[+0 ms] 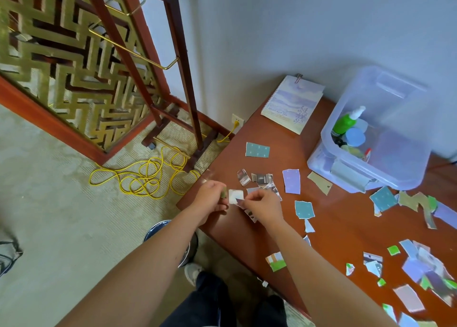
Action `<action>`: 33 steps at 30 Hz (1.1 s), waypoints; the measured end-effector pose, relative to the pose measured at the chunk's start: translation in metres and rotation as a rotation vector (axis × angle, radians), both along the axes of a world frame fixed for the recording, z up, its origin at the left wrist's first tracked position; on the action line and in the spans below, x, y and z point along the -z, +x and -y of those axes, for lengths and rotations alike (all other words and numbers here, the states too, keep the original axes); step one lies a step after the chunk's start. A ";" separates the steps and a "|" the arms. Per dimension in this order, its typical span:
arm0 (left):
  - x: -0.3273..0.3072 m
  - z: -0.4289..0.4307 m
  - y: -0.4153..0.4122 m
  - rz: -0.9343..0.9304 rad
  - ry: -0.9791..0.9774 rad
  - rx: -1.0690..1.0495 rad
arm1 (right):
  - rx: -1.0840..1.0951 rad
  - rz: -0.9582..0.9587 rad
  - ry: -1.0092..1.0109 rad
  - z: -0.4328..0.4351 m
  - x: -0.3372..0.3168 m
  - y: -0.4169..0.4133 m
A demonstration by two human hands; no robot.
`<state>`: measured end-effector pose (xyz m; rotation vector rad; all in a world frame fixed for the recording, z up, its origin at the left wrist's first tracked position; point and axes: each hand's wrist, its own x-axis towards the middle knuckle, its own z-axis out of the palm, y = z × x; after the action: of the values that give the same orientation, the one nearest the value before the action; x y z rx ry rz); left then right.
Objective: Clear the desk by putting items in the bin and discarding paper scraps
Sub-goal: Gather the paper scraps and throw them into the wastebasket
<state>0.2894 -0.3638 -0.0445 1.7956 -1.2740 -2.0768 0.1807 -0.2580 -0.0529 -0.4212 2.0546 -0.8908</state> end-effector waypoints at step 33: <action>0.025 -0.008 -0.006 0.322 -0.657 0.725 | -0.238 -0.471 0.344 -0.026 0.003 0.006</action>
<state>0.2839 -0.3562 -0.0698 1.4999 -2.6082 -1.2895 0.1864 -0.2321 -0.0561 -0.7171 2.4588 -0.2986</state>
